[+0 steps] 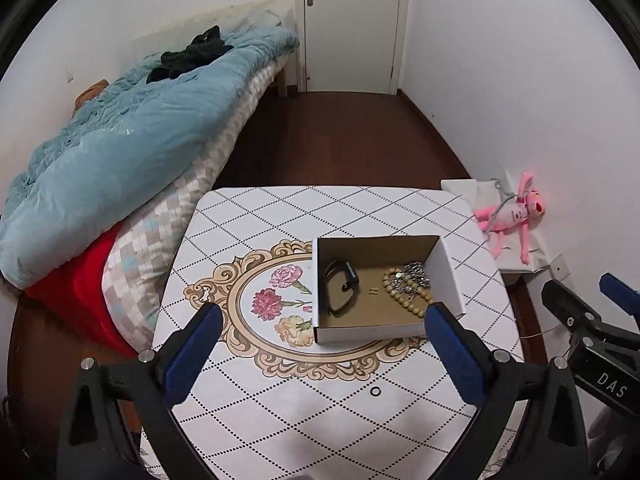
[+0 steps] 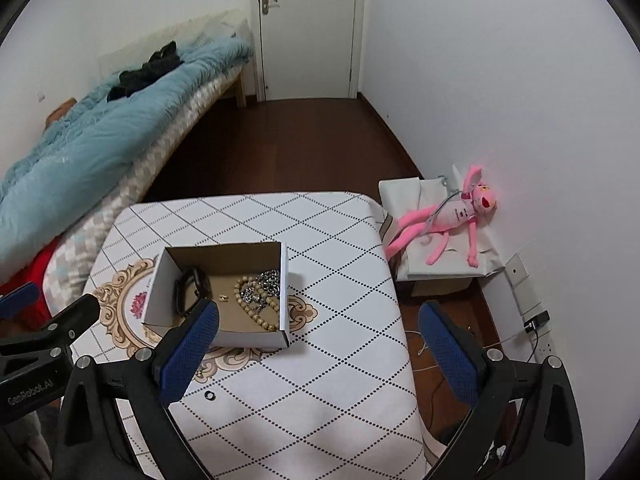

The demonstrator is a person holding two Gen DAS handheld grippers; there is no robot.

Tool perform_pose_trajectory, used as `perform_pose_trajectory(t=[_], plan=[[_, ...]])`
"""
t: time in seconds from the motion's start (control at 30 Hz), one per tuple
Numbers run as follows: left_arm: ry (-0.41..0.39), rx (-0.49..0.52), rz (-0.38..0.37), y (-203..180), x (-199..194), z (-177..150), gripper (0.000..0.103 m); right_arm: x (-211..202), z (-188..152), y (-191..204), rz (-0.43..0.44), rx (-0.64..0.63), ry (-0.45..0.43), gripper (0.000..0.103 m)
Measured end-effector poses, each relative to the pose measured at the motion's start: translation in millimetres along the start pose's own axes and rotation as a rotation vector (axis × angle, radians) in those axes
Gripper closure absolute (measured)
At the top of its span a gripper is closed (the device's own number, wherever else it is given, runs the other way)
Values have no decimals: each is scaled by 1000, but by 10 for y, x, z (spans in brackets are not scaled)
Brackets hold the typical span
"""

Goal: Organize jewelry
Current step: 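Lift both tools up out of the box, then grasp the small black ring on the table with the right tool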

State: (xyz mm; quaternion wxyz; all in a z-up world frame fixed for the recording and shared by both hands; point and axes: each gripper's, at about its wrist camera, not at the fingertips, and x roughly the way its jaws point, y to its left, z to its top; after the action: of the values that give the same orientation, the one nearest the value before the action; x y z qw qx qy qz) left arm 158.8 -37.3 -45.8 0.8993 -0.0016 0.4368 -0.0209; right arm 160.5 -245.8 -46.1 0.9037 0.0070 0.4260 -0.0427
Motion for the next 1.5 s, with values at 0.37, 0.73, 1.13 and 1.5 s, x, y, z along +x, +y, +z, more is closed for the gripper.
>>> perform_pose_trajectory(t=[0.37,0.73,1.13,1.5], plan=[[240,36,94,68,769,-509,0,512,-365,56,114,41,192,2],[424,-38,163,522,1379,-1164,0,1461,-1016,429,304,61,364,33],[439,-84,196,881,1340,-1361,0,1422,-1324,1184,277,-166,342,58],[360,-54,94,557,1319,-1104,0,1377,-1294,1097,176,-181,284,90]])
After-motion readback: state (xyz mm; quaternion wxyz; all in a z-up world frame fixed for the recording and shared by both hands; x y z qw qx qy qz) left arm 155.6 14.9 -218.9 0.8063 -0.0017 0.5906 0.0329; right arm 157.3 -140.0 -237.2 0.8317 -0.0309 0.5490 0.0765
